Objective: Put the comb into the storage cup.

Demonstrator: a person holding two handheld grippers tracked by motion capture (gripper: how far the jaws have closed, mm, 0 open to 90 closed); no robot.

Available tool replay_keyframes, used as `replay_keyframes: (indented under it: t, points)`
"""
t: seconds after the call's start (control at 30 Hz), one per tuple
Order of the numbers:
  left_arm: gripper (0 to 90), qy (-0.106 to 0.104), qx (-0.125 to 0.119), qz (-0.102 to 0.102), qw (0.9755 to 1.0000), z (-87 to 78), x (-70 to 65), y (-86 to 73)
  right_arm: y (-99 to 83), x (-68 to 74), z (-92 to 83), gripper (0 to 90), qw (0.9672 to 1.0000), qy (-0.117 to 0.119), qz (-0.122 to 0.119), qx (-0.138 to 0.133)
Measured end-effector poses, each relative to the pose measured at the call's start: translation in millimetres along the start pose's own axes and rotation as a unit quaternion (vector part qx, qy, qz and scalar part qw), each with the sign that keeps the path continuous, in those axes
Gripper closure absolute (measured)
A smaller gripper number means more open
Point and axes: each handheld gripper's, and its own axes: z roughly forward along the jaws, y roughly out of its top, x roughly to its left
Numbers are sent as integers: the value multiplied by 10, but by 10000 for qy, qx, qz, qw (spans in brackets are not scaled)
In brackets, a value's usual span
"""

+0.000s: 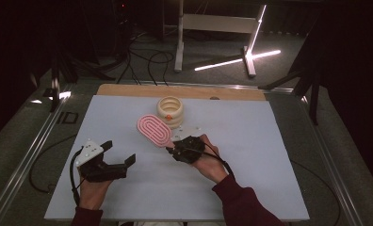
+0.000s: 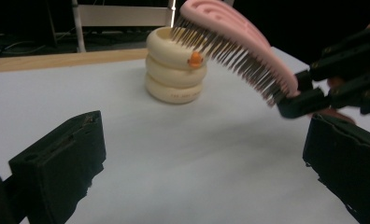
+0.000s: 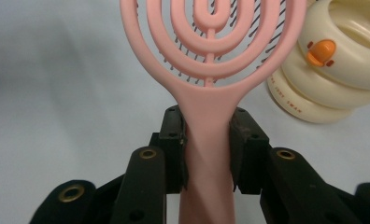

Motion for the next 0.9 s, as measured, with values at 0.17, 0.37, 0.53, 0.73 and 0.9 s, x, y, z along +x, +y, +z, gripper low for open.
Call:
replay_keyframes:
  t: [0.17,0.37,0.53,0.73,0.9]
  points:
    - [0,-140,-2,-12,9999,71,-54,72,8,38,-2,702,9999,-3,-20,-119]
    - [0,-273,-76,-66,9996,125,-99,150,16,94,-5,702,9996,-17,-35,-263]
    - [0,-331,-48,-136,9993,203,-117,193,28,138,-3,702,9993,3,-55,-360]
    - [0,-404,0,-257,9989,283,-121,228,28,162,-8,702,9990,-13,-38,-453]
    - [0,-413,22,-319,9986,332,-140,257,30,170,-21,701,9987,-19,-36,-516]
